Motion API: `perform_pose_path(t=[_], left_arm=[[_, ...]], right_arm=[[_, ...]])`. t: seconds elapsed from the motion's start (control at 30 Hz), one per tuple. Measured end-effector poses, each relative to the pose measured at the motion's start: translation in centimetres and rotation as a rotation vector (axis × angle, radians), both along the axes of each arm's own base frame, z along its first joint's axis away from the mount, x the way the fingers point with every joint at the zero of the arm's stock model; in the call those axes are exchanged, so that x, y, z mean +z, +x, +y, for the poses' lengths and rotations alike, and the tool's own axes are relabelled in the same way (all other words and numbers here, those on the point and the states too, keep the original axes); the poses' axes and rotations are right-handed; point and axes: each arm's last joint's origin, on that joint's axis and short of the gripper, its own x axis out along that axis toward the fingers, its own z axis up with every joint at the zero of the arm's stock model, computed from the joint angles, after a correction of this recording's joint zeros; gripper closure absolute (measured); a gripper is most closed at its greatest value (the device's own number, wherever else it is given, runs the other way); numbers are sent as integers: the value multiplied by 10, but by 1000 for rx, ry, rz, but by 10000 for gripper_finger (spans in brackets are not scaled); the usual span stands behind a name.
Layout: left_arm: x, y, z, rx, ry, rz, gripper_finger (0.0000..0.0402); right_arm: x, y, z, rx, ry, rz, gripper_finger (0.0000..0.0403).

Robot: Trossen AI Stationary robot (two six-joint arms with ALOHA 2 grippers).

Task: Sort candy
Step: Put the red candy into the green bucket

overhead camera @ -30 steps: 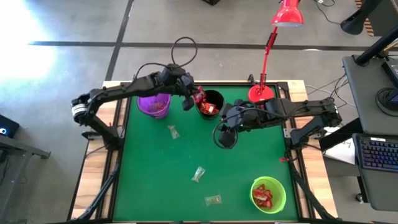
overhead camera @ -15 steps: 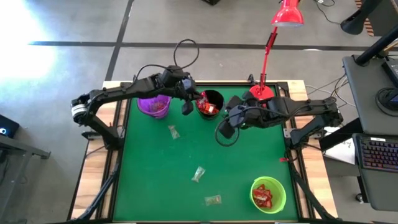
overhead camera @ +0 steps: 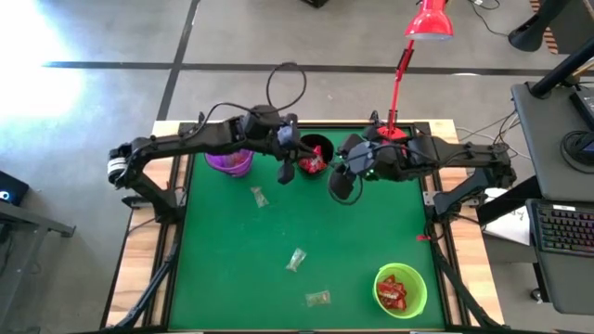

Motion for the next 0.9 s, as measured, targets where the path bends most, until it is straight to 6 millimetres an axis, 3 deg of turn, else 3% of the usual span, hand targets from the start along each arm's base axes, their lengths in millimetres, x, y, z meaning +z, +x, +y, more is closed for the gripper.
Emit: perform_pose_path(t=[0.33,0.9], left_arm=[[33,-1,5,53,59,-55,402],[32,0,-2,32,52,-41,402]], right_arm=[[1,4,3,110,40,-10,258],[-3,11,-9,22,85,-38,198]])
